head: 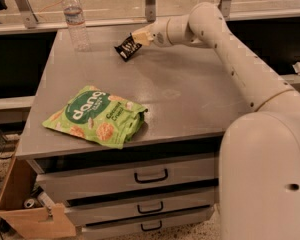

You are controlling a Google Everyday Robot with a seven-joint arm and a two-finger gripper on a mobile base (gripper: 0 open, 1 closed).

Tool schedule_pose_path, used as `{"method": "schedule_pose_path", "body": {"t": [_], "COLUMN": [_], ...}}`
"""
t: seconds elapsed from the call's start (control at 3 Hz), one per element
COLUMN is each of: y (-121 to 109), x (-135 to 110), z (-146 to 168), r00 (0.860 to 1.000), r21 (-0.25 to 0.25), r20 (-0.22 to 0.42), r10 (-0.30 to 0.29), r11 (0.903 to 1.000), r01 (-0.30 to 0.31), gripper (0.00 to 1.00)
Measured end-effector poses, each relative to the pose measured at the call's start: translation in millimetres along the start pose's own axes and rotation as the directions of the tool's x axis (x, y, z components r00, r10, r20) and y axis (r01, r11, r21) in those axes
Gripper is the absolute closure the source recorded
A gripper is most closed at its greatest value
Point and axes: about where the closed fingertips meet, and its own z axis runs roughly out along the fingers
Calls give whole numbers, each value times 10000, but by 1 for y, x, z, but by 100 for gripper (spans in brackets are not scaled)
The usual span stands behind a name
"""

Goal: Move rxbar chocolate near water bottle

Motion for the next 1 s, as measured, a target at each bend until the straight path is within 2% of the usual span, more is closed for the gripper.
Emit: {"method": "schedule_pose_path", "body": {"t": [0.67, 1.0], "y": [21, 30], "x": [-14, -21], "z": [59, 77], "r00": [9999, 9999], "r21": [-220, -353], "r20": [-74, -30], "r10": [-113, -133], "r11": [9997, 9993], "r01": [112, 132], "gripper": [100, 100]}}
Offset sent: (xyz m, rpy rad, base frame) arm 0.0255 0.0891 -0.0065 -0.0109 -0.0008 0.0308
